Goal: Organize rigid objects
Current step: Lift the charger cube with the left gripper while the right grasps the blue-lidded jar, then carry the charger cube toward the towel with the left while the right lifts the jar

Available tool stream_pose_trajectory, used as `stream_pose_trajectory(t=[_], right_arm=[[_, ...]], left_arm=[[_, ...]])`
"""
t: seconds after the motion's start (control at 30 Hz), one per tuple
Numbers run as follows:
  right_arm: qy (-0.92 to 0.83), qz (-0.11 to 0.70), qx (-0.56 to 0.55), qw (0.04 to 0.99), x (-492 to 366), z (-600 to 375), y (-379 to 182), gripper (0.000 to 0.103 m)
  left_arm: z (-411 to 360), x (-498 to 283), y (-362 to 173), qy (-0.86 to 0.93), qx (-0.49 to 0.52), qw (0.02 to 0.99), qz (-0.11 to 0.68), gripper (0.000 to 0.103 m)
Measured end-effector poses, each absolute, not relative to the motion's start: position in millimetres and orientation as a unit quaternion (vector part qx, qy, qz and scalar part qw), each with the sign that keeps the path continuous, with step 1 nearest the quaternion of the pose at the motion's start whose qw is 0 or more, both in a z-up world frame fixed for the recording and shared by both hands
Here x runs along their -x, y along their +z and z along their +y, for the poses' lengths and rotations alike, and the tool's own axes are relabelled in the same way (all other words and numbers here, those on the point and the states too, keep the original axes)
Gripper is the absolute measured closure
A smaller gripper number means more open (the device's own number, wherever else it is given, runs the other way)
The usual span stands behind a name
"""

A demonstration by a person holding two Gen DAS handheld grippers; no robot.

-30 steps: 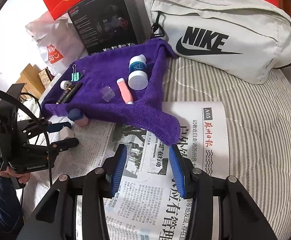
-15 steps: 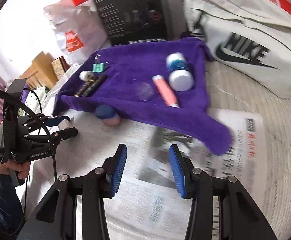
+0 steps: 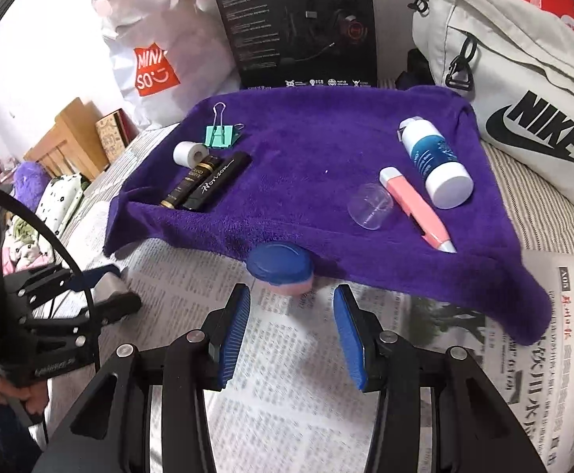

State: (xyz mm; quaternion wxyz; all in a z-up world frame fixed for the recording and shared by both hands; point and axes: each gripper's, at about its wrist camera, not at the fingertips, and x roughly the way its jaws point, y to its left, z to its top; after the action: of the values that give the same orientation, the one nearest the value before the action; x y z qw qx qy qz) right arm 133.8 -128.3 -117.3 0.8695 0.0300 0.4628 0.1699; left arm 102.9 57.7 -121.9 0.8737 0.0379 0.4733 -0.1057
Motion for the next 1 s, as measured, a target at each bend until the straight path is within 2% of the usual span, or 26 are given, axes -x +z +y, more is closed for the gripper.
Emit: stream_pose_trajectory(t=[0.23, 0.27, 0.3, 0.6, 1.0], right_arm=[[0.149, 0.453, -0.021, 0.879, -142, -111, -124, 0.059], [0.147, 0.451, -0.017, 0.880, -143, -109, -126, 0.060], [0.145, 0.450, -0.013, 0.881, -144, -108, -128, 0.067], [0.142, 0.460, 0.000, 0.877, -118, -147, -115, 0.067], [0.134, 0.472, 0.007, 0.871, -124, -158, -131, 0.067]], left_arm=[[67, -96, -121, -0.112, -0.019, 0.876, 0.469, 0.060], [67, -96, -121, -0.113, -0.019, 0.876, 0.469, 0.060], [67, -96, -122, -0.113, -0.021, 0.876, 0.469, 0.060], [64, -97, -124, -0.106, -0.030, 0.876, 0.469, 0.060], [67, -101, -125, -0.111, -0.022, 0.878, 0.466, 0.060]])
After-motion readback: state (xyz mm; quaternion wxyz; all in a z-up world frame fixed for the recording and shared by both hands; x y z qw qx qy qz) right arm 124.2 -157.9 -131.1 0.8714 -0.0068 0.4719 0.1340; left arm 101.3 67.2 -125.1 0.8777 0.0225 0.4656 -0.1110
